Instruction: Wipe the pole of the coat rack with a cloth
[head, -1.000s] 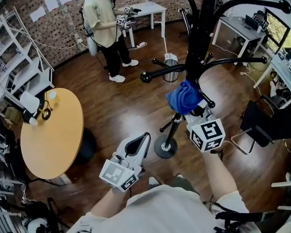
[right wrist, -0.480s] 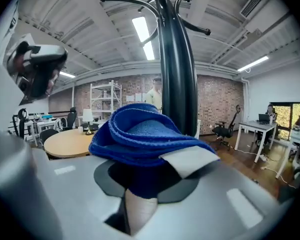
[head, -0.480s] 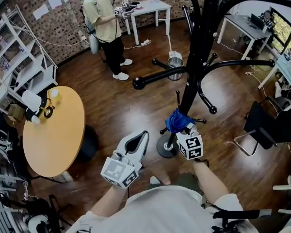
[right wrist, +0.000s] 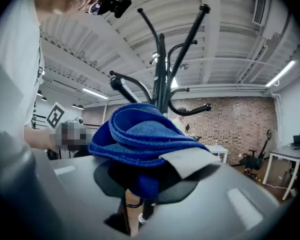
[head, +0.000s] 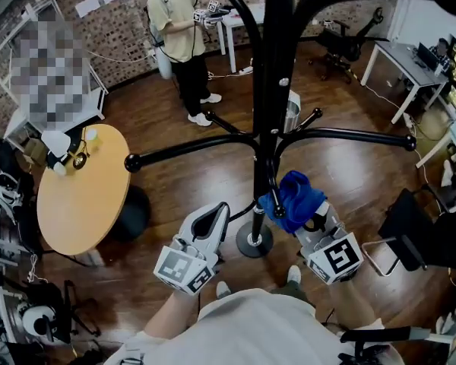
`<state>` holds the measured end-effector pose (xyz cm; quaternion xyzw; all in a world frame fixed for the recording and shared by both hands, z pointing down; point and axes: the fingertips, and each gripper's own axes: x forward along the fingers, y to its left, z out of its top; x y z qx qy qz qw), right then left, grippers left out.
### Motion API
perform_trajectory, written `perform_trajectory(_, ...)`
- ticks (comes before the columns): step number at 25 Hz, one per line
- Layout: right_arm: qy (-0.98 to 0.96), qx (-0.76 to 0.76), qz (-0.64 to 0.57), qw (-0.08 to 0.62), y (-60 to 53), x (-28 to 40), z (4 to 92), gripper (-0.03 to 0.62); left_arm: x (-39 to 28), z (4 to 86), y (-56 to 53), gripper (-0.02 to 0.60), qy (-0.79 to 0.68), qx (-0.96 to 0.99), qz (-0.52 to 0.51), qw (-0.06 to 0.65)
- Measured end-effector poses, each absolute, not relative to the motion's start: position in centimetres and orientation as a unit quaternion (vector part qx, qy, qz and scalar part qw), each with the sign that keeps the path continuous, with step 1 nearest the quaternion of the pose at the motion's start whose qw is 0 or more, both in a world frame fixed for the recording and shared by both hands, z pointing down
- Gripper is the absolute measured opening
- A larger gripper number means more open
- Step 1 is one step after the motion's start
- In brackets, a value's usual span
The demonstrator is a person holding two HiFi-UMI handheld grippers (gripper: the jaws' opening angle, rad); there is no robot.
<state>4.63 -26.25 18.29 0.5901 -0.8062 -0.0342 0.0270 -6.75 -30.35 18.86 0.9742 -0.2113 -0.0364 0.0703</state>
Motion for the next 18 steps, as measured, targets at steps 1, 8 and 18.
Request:
perform_trajectory(1,-0.816,0.576,-0.036,0.027,-26.8,5.8,17.4,0.095,-5.8,18.6,-30.2,0.0,-0.224,0.971,-0.04,0.071)
perform_trajectory(8,-0.911,0.408,-0.032,0.053,-33.1,7.7,14.5,0.095,-1.8,18.6,-29.2,0.0,-0.33,0.94,-0.057,0.067)
perform_trajectory(18,-0.942,0.265,0.058,0.197,-34.1,5.1,33.5,0.098,-4.6,21.2,-24.4,0.0,-0.491,0.864,-0.039,0.104)
